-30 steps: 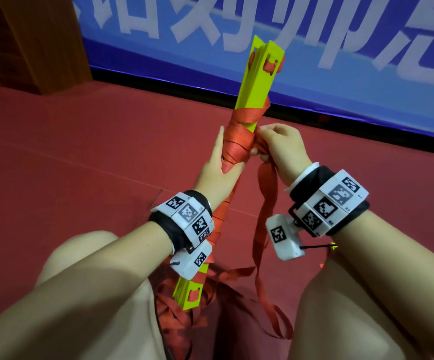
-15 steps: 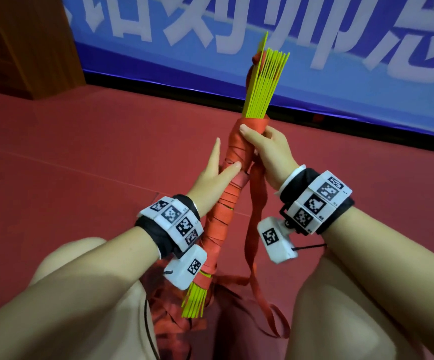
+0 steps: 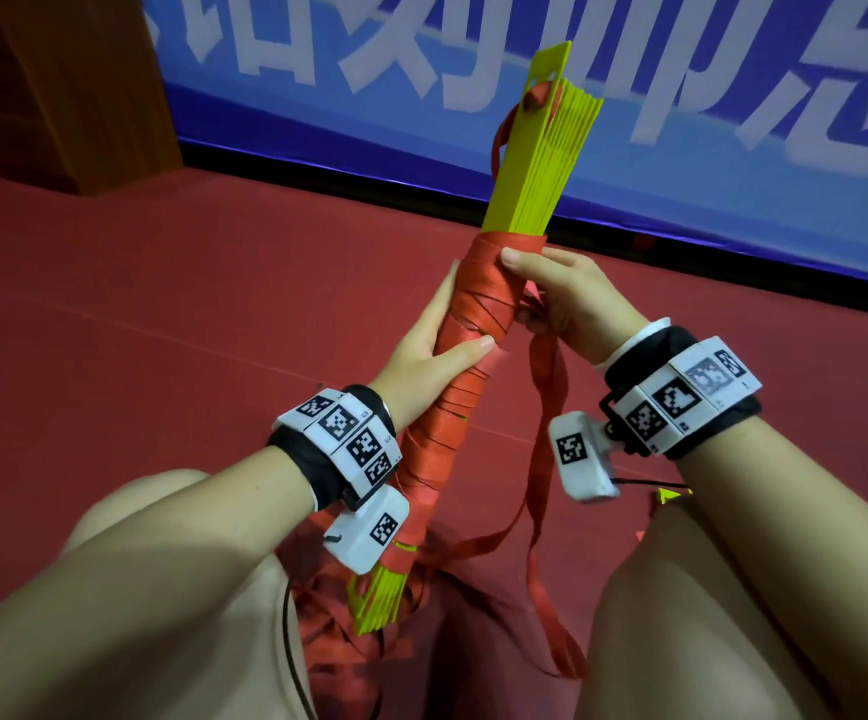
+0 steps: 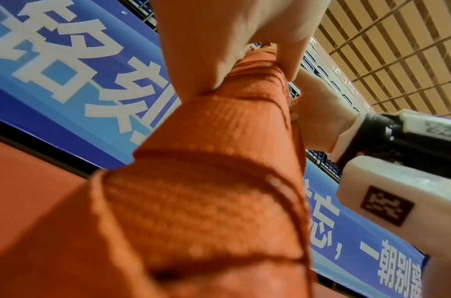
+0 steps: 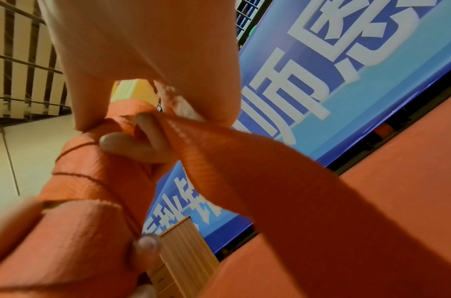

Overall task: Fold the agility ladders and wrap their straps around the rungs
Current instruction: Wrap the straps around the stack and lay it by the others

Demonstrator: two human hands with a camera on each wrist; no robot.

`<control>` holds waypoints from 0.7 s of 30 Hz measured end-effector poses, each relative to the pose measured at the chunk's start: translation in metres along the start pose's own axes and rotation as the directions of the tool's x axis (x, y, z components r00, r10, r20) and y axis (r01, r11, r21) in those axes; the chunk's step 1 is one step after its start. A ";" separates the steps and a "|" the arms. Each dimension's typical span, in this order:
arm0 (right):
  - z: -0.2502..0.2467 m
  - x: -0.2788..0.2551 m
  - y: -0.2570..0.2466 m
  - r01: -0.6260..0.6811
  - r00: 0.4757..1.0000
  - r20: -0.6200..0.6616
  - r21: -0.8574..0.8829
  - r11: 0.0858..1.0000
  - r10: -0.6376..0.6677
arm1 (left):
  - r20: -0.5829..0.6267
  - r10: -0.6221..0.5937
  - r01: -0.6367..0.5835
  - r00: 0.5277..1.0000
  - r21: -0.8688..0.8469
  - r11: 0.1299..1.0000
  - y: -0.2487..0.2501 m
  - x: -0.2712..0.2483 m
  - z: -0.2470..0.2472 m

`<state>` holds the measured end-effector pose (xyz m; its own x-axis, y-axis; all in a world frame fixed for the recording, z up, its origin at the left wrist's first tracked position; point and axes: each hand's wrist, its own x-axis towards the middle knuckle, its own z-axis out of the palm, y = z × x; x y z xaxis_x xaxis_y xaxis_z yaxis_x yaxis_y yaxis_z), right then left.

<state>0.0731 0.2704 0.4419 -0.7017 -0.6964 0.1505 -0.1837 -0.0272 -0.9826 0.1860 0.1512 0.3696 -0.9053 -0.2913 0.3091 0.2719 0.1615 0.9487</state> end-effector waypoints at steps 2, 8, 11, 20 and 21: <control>-0.002 -0.001 0.002 -0.021 1.000 -0.002 -0.011 1.000 0.021 | -0.025 0.005 -0.005 1.000 -0.013 1.000 0.000 0.001 0.000; -0.007 -0.001 0.003 -0.038 0.999 -0.019 0.038 0.999 0.038 | -0.064 -0.010 0.010 0.998 0.005 1.000 -0.004 0.003 0.003; -0.005 -0.001 0.007 -0.038 0.996 -0.079 -0.010 0.999 0.037 | -0.087 -0.038 0.043 0.995 0.055 0.998 -0.006 0.002 0.008; 0.011 -0.003 0.020 -0.021 0.935 -0.354 -0.031 0.999 0.009 | -0.227 -0.029 0.090 0.974 0.265 0.960 -0.012 0.004 0.015; 0.014 -0.003 0.022 -0.026 0.928 -0.372 -0.028 0.999 0.013 | -0.237 -0.035 0.106 0.971 0.293 0.950 -0.013 0.005 0.015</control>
<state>0.0810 0.2615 0.4187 -0.9100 -0.3795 0.1672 -0.1851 0.0109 -0.9827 0.1729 0.1618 0.3577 -0.8113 -0.5116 0.2828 0.0675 0.3986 0.9146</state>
